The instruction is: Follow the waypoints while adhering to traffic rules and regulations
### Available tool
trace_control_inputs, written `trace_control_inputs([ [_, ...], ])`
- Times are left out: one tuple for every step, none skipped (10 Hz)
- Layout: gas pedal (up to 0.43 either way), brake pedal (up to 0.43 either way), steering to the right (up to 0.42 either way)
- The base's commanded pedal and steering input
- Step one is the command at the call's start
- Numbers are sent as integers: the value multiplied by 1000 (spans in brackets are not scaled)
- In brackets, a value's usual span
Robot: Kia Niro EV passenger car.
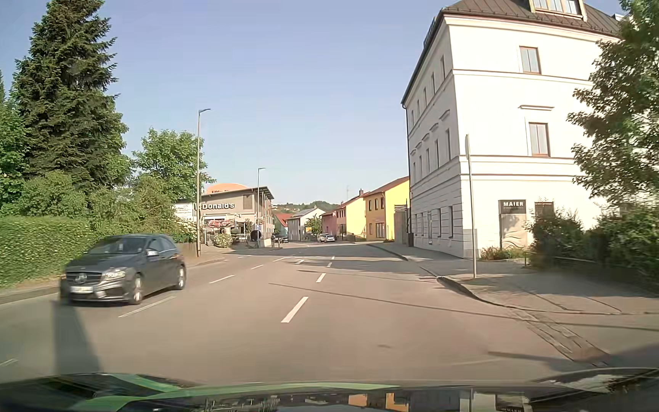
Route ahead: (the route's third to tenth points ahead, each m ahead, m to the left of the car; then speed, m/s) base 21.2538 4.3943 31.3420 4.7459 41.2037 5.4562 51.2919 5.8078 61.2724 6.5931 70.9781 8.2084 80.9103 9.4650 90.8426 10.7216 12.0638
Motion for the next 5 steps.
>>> trace_control_inputs([
  [59, 0, -2],
  [67, 0, -3],
  [67, 0, -3],
  [67, 0, -3],
  [79, 0, -3],
])
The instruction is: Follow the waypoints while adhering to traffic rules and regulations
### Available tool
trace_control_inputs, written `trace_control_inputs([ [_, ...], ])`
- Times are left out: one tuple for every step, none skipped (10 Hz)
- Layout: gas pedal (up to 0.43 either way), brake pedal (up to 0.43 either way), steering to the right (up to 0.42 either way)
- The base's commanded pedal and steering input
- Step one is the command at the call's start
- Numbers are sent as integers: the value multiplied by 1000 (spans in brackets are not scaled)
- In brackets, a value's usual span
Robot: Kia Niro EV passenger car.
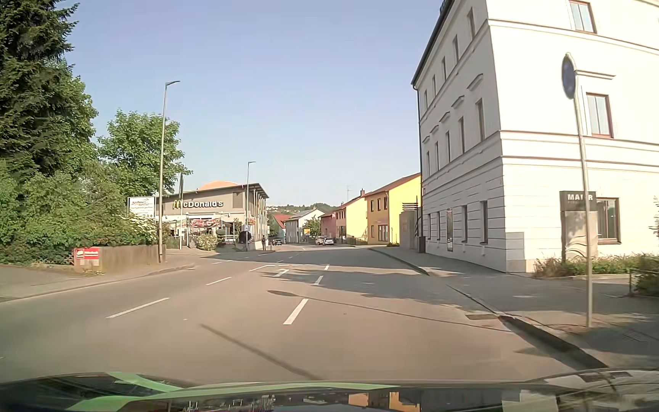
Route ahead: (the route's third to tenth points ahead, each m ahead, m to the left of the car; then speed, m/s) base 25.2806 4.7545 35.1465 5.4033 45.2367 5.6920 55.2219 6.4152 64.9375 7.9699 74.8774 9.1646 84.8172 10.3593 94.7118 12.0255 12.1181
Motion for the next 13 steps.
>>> trace_control_inputs([
  [79, 0, -4],
  [79, 0, -4],
  [79, 0, -6],
  [67, 0, -7],
  [47, 0, -7],
  [47, 0, -7],
  [47, 0, -8],
  [47, 0, -8],
  [67, 0, -8],
  [98, 0, -8],
  [110, 0, -8],
  [110, 0, -8],
  [110, 0, -8],
])
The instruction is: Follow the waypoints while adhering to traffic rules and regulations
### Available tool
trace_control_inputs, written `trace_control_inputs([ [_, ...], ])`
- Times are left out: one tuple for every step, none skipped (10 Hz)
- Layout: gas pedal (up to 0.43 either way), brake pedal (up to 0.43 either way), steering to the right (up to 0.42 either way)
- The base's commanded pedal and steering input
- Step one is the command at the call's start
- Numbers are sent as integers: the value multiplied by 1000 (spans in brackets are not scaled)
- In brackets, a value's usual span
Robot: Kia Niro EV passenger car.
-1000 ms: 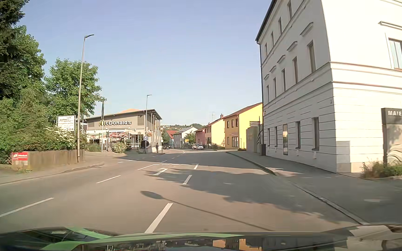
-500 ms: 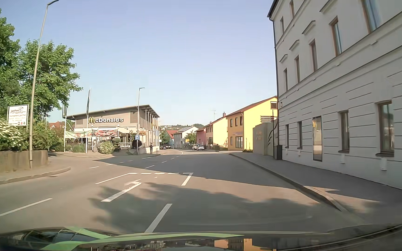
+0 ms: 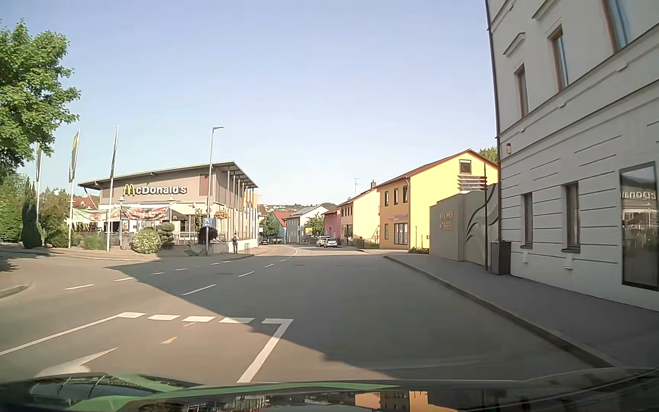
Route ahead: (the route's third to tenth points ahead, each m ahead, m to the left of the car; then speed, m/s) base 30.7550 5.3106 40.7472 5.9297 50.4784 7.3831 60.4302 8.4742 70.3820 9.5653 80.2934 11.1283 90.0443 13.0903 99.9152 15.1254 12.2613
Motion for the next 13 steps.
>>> trace_control_inputs([
  [98, 0, -9],
  [87, 0, -14],
  [87, 0, -18],
  [87, 0, -18],
  [87, 0, -18],
  [87, 0, -18],
  [87, 0, -18],
  [79, 0, -18],
  [39, 0, -17],
  [39, 0, -17],
  [39, 0, -16],
  [47, 0, -16],
  [67, 0, -16],
])
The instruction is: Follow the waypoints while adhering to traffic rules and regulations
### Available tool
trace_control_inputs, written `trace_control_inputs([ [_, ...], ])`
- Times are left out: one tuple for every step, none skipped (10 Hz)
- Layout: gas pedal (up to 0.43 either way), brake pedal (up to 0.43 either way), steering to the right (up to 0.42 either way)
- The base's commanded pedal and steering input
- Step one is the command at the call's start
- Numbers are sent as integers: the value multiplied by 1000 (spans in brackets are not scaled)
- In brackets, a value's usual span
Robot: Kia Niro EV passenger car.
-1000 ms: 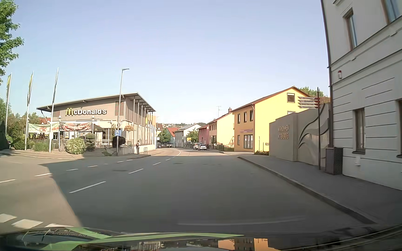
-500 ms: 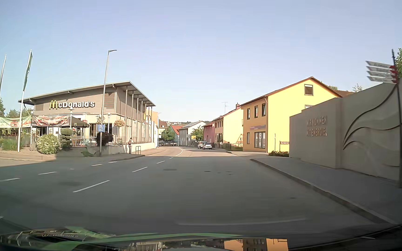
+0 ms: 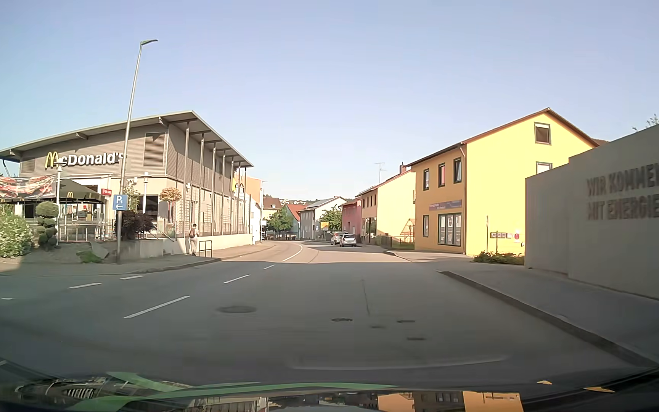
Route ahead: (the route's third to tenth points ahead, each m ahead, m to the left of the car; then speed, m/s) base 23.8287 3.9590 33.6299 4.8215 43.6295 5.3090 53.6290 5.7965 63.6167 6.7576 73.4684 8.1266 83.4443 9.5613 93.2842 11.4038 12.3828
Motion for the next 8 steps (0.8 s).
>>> trace_control_inputs([
  [87, 0, -16],
  [98, 0, -16],
  [98, 0, -16],
  [98, 0, -16],
  [98, 0, -16],
  [87, 0, -16],
  [87, 0, -16],
  [87, 0, -16],
])
